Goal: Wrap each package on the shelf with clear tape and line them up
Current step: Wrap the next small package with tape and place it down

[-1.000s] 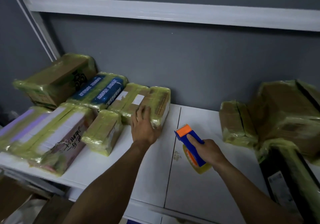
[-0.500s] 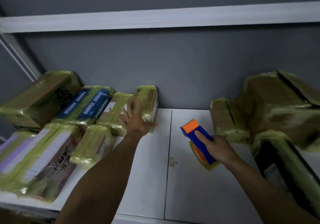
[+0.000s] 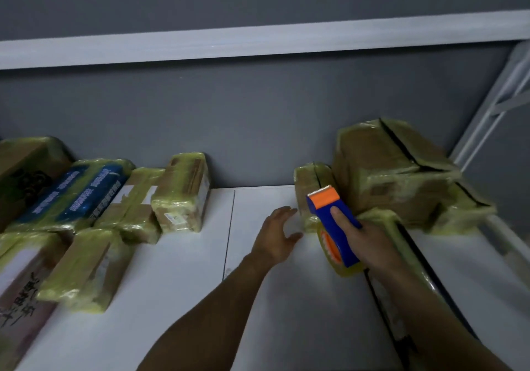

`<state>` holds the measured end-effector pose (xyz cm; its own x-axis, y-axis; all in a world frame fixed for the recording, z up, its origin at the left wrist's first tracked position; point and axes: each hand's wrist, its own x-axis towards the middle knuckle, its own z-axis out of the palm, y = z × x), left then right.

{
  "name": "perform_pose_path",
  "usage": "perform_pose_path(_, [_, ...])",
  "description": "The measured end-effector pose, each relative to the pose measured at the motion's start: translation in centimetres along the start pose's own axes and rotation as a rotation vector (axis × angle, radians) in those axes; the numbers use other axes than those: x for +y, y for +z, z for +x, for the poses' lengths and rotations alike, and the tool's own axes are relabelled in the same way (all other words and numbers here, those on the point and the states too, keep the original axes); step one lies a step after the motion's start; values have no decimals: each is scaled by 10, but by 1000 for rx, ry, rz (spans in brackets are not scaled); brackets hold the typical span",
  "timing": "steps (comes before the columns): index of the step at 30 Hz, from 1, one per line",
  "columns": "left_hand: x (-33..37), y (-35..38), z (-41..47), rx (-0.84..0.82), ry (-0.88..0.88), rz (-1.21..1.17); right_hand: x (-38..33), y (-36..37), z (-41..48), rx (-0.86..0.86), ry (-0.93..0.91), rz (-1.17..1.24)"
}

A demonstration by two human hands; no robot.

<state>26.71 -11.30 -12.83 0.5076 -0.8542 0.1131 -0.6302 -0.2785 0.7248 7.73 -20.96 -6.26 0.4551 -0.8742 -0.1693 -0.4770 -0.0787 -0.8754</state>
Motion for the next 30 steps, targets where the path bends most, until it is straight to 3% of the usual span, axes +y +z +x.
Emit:
perform_pose_path(4, [28,21,16,-74,141,20,14,-21,2,18,-28,25])
perform_pose_path(7, [23,38,22,-120,124,67,20,-33,3,-25,24,56])
perform_pose_path(8, [22,41,21,-106,22,35,20,-36,4,-44,45,64])
perform_pose_path(11, [17,41,12,50,-88,5,16,-40,2,-74,54,69])
perform_pose_path(18, [-14,0,-60,222,-229,-85,1,-11,-7,-121,23,36])
perform_pose_path(25, [-43,-33,-113,396,-134,-171,-12,30,-16,-178,-31,8])
perform_pose_path(30, [-38,-21,-109,228,-275,-29,-17,41,-17,-243,-72,-27])
